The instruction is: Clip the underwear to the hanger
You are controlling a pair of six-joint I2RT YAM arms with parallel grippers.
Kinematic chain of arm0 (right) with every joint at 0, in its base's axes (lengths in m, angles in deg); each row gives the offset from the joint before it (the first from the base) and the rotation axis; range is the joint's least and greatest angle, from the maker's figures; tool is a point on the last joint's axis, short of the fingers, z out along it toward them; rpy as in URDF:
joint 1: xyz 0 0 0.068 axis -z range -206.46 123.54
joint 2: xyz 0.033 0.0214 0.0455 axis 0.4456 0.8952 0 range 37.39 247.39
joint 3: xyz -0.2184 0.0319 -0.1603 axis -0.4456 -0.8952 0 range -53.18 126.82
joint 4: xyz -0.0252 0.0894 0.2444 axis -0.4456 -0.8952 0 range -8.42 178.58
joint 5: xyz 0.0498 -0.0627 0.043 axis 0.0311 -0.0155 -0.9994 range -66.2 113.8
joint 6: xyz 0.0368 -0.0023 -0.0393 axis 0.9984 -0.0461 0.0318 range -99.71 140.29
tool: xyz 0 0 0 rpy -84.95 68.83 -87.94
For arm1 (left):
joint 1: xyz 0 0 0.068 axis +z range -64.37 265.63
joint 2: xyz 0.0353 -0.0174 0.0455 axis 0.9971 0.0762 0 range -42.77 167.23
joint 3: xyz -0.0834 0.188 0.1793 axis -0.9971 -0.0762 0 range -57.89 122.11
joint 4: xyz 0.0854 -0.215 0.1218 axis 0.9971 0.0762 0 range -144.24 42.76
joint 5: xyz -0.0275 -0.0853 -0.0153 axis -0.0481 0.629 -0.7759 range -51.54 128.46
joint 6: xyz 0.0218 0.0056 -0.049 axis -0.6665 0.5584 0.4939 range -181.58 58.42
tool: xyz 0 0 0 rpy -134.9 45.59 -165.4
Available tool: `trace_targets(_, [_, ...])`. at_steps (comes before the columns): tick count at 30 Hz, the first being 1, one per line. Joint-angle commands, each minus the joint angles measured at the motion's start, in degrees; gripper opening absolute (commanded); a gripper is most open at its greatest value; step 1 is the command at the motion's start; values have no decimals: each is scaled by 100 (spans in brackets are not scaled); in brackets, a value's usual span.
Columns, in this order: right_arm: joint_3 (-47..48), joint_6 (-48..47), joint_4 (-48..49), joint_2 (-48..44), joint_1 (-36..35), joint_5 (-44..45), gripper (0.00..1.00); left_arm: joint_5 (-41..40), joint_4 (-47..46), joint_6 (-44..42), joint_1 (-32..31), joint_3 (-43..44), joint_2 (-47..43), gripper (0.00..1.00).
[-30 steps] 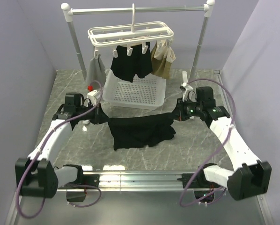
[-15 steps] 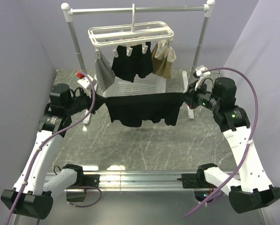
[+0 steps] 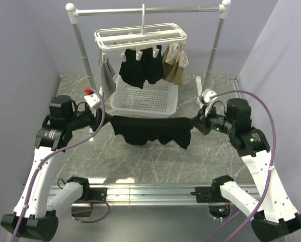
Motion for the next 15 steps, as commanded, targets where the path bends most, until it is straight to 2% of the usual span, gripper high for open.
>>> trace_targets(1, [-318, -165, -321, -162, -412, 180, 0, 236, 1060, -1007, 4, -17, -279, 0])
trace_targets(4, [-642, 19, -76, 240, -641, 383, 0, -237, 1359, -1184, -128, -104, -9, 0])
trace_targets(8, [-976, -32, 389, 1032, -624, 769, 0, -573, 1115, -1071, -172, -385, 642, 0])
trace_targets(13, [-1171, -112, 961, 2314, -598, 1304, 0, -784, 87, -649, -234, -824, 1704, 0])
trace_targets(15, [-1250, -103, 1453, 2606, -580, 1455, 0, -890, -659, -350, -251, -904, 1969, 0])
